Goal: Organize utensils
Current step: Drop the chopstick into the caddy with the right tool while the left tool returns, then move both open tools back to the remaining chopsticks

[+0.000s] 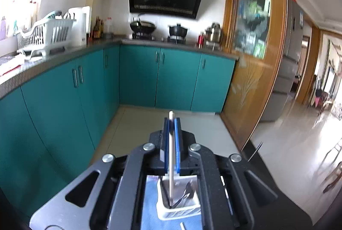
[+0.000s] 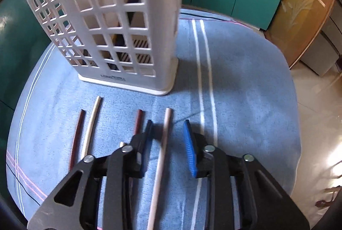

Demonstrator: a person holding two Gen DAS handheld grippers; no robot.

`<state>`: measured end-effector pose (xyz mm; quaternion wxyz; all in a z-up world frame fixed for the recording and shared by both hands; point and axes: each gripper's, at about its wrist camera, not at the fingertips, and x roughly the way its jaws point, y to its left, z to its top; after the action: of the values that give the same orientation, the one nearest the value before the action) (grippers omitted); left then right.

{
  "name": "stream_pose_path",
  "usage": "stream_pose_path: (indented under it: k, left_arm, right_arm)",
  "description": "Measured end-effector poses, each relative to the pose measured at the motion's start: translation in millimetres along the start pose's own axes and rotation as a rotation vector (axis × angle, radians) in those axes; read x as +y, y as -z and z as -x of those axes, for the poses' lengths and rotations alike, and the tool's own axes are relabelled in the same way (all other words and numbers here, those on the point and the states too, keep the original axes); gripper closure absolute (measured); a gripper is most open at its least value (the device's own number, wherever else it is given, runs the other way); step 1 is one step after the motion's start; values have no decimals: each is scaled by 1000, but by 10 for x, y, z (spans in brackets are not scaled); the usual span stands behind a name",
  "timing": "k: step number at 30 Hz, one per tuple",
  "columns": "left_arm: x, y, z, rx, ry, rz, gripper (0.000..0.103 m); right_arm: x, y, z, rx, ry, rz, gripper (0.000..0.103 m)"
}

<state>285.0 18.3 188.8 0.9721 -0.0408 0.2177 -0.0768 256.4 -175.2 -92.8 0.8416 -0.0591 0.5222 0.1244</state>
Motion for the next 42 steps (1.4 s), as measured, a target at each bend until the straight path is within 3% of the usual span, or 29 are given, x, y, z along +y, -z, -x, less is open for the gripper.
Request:
stream_pose_path:
  k: [1,5,7,8,9,15,20,27,32,36,42]
  left_arm:
    - [25,90,-52,20,-3,-1,98]
    - [120,382,-159,87,-2,1,97]
    - [158,540,-158,112,-5,-14,73]
    - [168,585,-147,112,-4,-18,51]
    - [181,658,-115,115,-9,-28,39]
    - [354,1068,267,100,-23,-1,17]
    - [401,1586,523,142,-41,27,13]
    - [281,2099,570,220,-76,-23,13]
    - [257,2158,643,226,-37,-16,12]
    - [242,2181,643,235,-26,-26,13]
    - [226,2189,614,247,-14,-31,13]
  right_arm:
    - [28,-21,-9,9,-7,11,98]
    - [76,-25,32,5,-7,14,99]
    - [57,18,159,-23,-31,-7,99]
    - [66,46,245,-38,-39,-12,99]
    - [39,97,392,-68,-56,-24,99]
    - [-62,360,1338,-246,-138,-62,98]
    - [-47,356,2172,-412,-180,-61,98]
    - [205,-168,2897,-575,-169,-15,98]
    - [251,-740,3152,-649,-91,-7,98]
    - [215,-1133,3133,-646,-50,-10,99]
    - [175,-1453,3062,-630,-18,-27,99]
